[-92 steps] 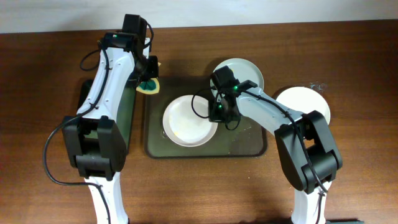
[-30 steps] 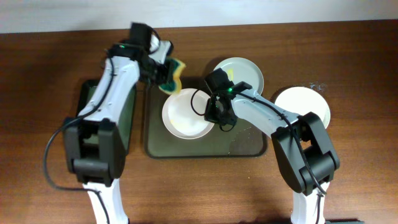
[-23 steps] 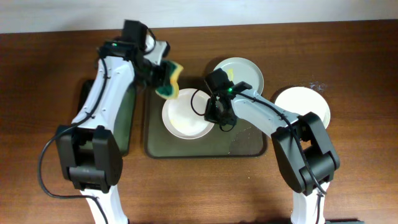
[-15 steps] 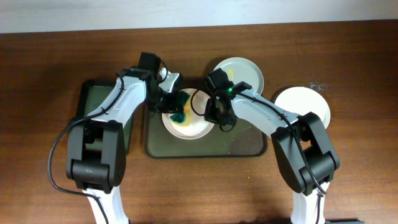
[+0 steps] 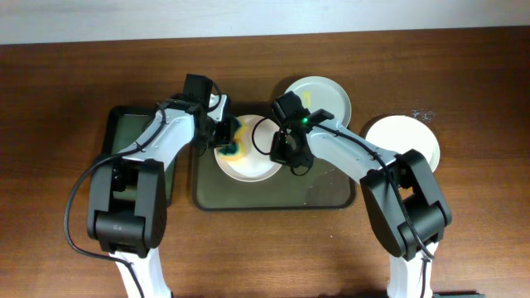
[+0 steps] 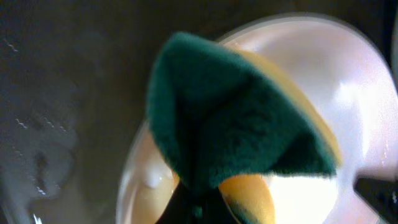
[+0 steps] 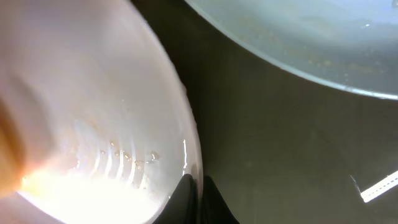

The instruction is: Clean dirty plates on tray and stack at the side

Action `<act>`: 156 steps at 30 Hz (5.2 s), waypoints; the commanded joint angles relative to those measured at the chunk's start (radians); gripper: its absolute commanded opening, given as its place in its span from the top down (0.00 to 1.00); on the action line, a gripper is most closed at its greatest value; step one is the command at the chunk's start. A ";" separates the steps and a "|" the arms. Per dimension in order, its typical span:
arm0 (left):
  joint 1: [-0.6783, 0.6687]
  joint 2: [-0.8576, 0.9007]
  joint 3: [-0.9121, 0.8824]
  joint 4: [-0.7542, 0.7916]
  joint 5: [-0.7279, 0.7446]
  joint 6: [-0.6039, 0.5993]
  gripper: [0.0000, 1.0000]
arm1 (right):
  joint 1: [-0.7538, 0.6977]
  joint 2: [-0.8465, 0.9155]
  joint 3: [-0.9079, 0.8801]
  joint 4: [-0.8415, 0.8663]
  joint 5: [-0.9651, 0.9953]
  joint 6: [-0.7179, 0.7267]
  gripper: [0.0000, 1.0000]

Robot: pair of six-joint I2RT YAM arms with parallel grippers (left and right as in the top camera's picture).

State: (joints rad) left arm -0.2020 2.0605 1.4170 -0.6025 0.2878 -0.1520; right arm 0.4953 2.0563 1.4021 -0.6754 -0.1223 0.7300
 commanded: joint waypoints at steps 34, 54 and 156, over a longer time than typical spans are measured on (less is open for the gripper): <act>0.082 -0.158 0.158 -0.199 -0.172 0.000 1.00 | 0.009 -0.171 0.031 -0.198 0.088 -0.203 0.96; 0.082 -0.158 0.158 -0.199 -0.184 0.000 1.00 | 0.489 -0.412 0.031 -0.271 1.481 -0.203 0.96; 0.080 -0.157 0.154 -0.199 -0.184 0.000 1.00 | -0.241 0.040 0.127 -0.237 -0.071 -0.571 0.39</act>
State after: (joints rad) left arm -0.1184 1.9224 1.5600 -0.8043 0.1108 -0.1722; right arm 0.2539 2.0506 1.5185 -0.9085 -0.1699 0.1829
